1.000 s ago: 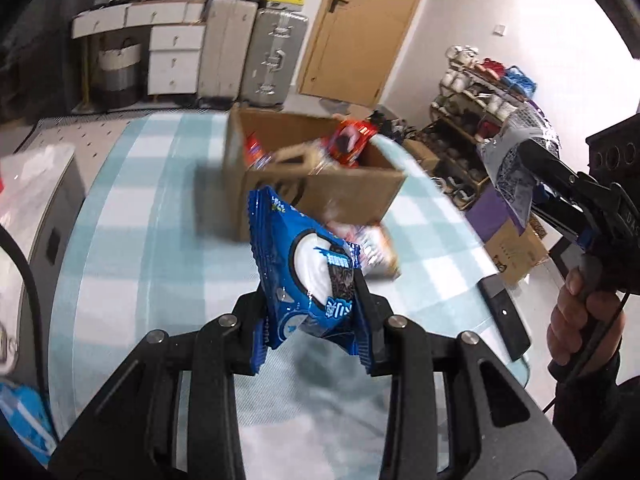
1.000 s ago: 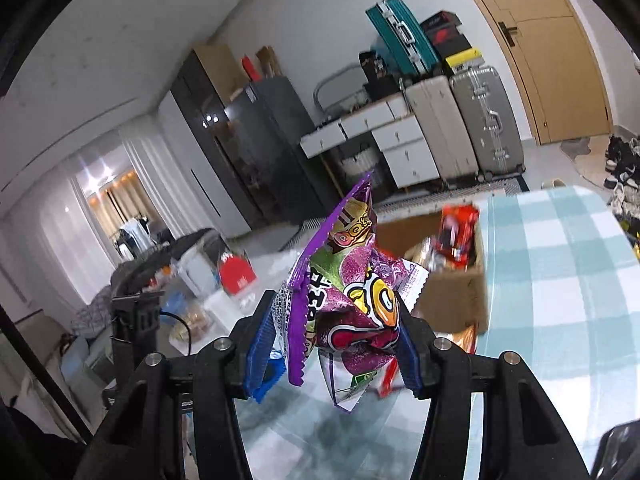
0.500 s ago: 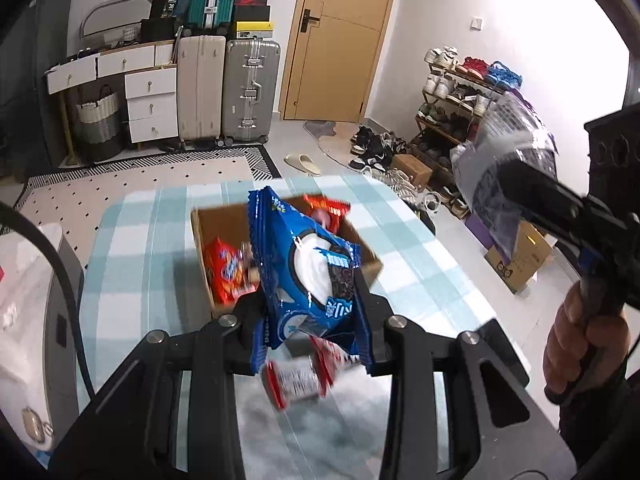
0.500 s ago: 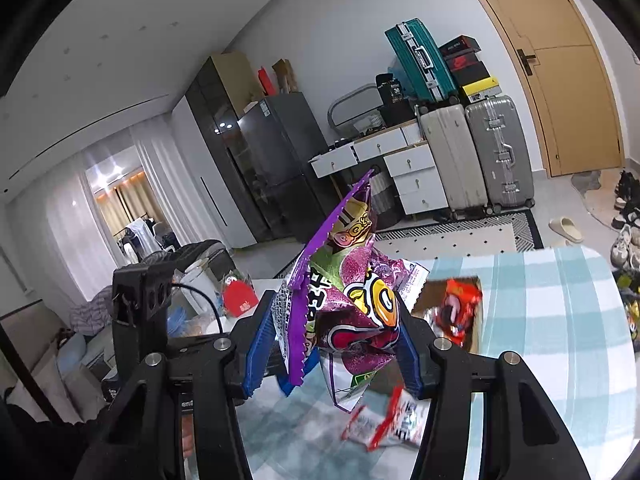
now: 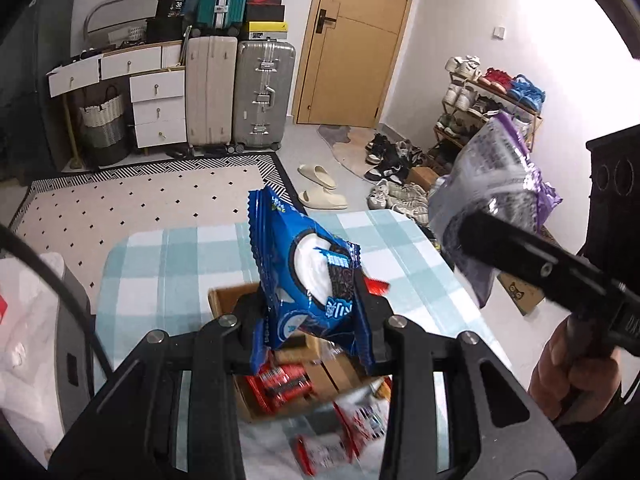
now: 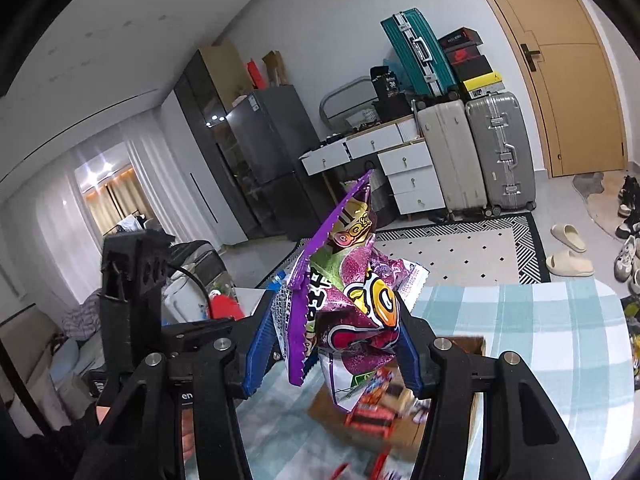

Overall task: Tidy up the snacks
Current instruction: 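Carry the blue cookie pack and purple candy bag over the cardboard box, then open both grippers to drop the cookie pack and candy bag into the box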

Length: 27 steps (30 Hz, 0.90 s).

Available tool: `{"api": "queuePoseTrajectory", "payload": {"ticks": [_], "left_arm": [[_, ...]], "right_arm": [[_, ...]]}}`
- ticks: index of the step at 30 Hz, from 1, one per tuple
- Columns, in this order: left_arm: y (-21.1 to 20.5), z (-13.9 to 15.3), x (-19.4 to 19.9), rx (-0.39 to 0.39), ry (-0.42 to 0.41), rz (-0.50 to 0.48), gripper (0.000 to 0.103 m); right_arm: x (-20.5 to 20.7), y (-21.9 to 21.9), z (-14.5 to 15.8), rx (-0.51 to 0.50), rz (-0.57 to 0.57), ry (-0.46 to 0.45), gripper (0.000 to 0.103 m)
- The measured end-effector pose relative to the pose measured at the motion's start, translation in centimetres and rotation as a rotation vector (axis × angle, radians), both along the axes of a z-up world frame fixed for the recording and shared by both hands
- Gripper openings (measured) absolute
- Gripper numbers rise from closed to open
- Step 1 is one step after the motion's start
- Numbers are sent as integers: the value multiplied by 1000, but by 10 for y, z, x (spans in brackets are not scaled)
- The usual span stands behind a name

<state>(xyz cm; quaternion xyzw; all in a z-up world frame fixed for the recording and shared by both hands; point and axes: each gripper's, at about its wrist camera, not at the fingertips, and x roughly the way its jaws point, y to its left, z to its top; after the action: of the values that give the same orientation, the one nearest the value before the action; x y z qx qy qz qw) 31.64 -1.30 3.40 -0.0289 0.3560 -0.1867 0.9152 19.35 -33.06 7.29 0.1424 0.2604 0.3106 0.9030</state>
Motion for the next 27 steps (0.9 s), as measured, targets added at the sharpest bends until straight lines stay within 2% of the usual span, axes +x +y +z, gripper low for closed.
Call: {"api": "queuePoseTrajectory", "payload": {"ticks": [5, 13, 15, 20, 23, 27], "left_arm": [[5, -17, 49, -19, 82, 2, 31], [5, -75, 93, -8, 197, -11, 31], [3, -89, 101, -6, 218, -13, 31], [-5, -111, 112, 68, 231, -3, 32], [-4, -122, 113, 54, 254, -5, 33], [4, -130, 109, 53, 259, 16, 37]], "right_arm": [[49, 14, -16, -36, -2, 50, 54], [99, 31, -70, -85, 6, 155, 54], [106, 32, -83, -96, 1, 176, 54], [112, 40, -107, -145, 8, 205, 54], [105, 36, -117, -157, -5, 188, 55], [106, 29, -130, -159, -25, 222, 58]]}}
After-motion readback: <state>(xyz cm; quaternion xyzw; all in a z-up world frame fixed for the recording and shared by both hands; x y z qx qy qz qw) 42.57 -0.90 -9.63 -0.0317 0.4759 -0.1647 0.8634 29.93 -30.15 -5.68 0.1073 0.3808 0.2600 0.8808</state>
